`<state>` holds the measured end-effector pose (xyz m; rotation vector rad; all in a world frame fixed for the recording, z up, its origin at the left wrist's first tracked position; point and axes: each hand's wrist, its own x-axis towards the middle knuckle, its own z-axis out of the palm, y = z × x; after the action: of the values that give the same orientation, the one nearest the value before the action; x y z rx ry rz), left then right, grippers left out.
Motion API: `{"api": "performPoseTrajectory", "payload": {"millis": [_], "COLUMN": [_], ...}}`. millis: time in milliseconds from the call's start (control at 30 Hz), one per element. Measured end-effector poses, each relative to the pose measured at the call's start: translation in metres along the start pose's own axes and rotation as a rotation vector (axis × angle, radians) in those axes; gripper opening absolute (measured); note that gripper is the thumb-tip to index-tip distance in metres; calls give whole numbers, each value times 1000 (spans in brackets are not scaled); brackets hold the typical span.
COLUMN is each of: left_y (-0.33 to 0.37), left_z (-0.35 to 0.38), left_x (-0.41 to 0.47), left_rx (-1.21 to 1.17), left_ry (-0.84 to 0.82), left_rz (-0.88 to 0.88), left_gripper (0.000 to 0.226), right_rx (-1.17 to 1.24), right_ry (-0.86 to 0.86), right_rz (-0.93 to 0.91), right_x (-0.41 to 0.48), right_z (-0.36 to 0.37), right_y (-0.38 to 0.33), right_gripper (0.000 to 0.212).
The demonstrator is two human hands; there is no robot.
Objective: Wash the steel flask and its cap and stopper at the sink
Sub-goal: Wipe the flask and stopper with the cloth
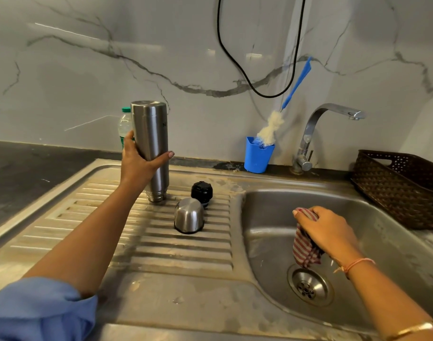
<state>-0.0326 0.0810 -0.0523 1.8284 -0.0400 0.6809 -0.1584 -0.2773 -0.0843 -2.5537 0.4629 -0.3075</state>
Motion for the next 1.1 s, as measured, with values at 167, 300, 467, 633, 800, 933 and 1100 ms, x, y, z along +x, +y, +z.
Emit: {"api": "performPoseTrajectory", "payload": {"millis": [167, 300, 467, 633, 800, 933, 1100], "left_y": [0, -4, -5, -2, 22, 29, 24], "left_z": [-4, -8, -14, -12, 4, 18, 39], "left_x": [2, -4, -20, -41, -65, -68, -58], "left_rx": [-15, -89, -26, 87, 174, 182, 264], "left_ry": [17, 132, 381, 334, 131, -45, -467], "left_rz": [51, 134, 263, 414, 544, 301, 129], "left_gripper": [100, 86, 72, 42, 6, 5, 14], "right_rx": [16, 33, 64, 82, 114, 121, 117], "right_ry": [4, -5, -2, -7, 3, 0, -11], "right_rz": [2, 24, 21, 21, 10, 13, 9], "right_x": [0, 1, -1, -3, -3, -3, -3], "right_z": [-2, -1, -4, -6, -9, -10, -11], "right_y": [2, 5, 6, 10, 12, 14, 12], "right_gripper": [36, 36, 36, 37, 38, 38, 36]}}
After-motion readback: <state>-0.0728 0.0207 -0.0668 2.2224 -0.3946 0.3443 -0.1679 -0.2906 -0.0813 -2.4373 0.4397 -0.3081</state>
